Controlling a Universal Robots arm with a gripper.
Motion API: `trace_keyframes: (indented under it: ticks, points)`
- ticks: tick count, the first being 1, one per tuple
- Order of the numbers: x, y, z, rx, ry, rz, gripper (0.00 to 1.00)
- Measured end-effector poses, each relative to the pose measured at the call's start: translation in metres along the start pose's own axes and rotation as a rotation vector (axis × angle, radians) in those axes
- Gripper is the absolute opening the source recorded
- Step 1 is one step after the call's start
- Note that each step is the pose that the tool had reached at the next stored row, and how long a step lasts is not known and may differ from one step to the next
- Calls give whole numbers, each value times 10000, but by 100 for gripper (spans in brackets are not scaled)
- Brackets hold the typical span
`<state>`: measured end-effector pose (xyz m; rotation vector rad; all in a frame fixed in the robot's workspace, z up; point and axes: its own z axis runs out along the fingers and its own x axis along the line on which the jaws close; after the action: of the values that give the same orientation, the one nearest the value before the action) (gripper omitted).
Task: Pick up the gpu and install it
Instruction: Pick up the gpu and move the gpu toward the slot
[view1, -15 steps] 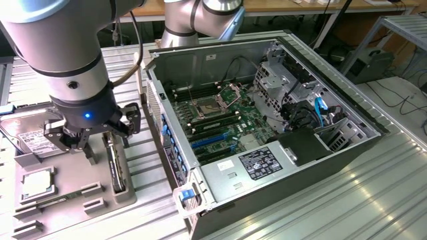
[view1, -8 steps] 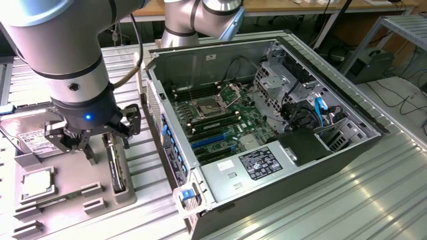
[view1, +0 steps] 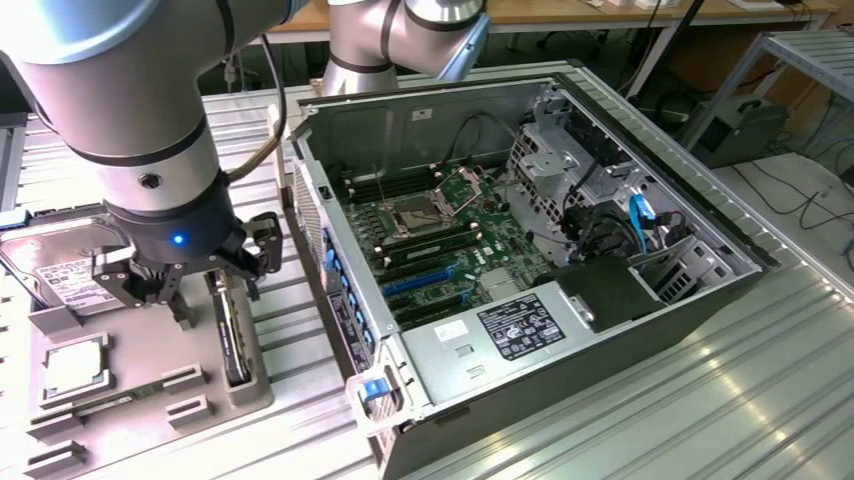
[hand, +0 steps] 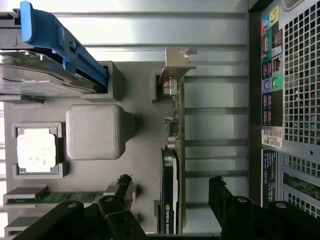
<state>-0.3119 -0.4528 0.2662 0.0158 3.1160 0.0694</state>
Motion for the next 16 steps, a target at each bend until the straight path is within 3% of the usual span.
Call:
trace_keyframes:
  ticks: [16]
  points:
    - [1,-5,76,10,-8,-1,72]
